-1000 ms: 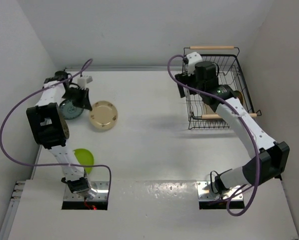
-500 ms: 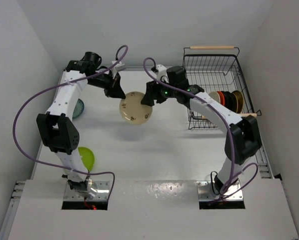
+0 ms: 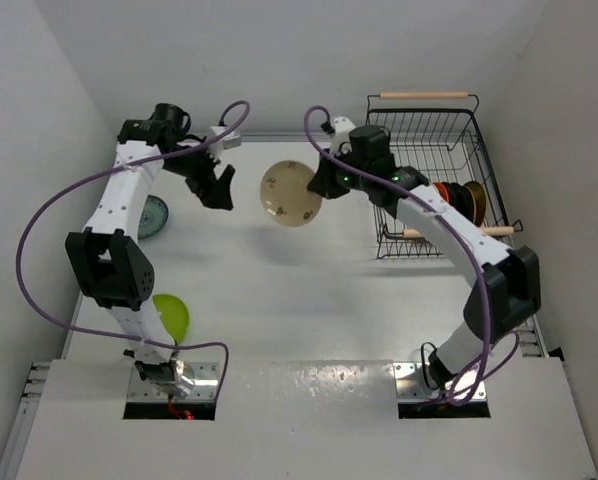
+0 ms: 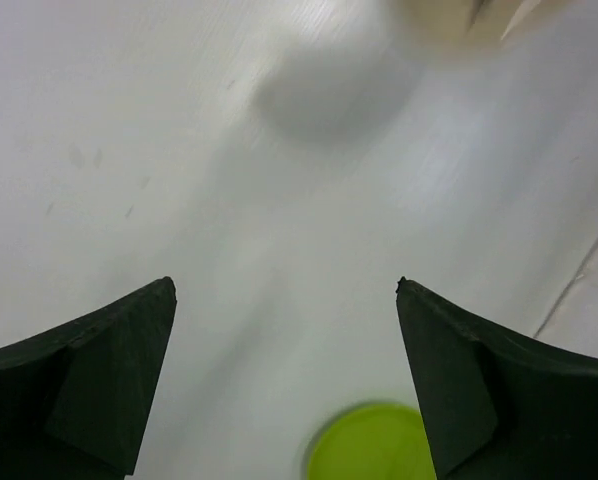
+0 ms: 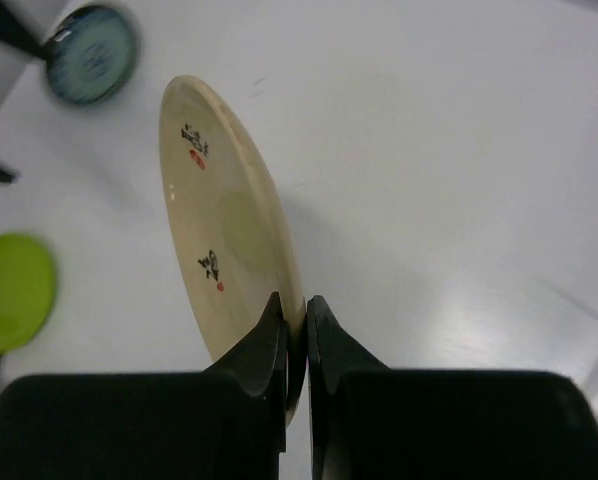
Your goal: Load the plates into the dish rack
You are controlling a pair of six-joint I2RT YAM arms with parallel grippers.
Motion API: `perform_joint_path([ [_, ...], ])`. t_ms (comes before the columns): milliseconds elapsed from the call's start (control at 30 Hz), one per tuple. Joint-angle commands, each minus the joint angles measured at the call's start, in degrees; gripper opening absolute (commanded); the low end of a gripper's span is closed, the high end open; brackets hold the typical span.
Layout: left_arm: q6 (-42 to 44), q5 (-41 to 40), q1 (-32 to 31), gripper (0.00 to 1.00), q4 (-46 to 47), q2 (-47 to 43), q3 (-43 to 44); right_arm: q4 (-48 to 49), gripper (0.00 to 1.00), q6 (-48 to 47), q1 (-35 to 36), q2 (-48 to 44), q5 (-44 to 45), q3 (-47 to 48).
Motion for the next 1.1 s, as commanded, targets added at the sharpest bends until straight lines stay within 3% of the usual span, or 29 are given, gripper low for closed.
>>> perform_joint_path([
  [0,6.9,-11.1,7.9,0.97,-2.9,-4.8,-3.7,-3.2,0.0,-6.6,-4.2,-7.1,16.7,6.3],
  [100,9.9,-21.3,10.6,0.98,-2.2,-5.4,-14.1,-6.6,0.0,-10.8,-6.2,-9.7,28.3,9.0],
  [167,12.0,-28.1,12.7,0.92,1.2,-7.1,-20.9,-8.4,0.0,-13.9,-8.2,-10.3,38.4,10.3],
  [267,13.4,-34.5,14.7,0.81,6.8,-8.3,-34.3,-10.4,0.0,-18.7,-10.9,-9.1,51.2,11.5],
  [400,14.0,-37.9,15.8,0.81,15.7,-8.3,-43.8,-11.9,0.0,-25.8,-12.5,-6.5,59.5,9.4],
  [1067,14.7,-37.2,16.9,0.81,18.6,-5.5,-51.3,-14.9,0.0,-13.8,-16.1,4.4,53.1,-3.8],
])
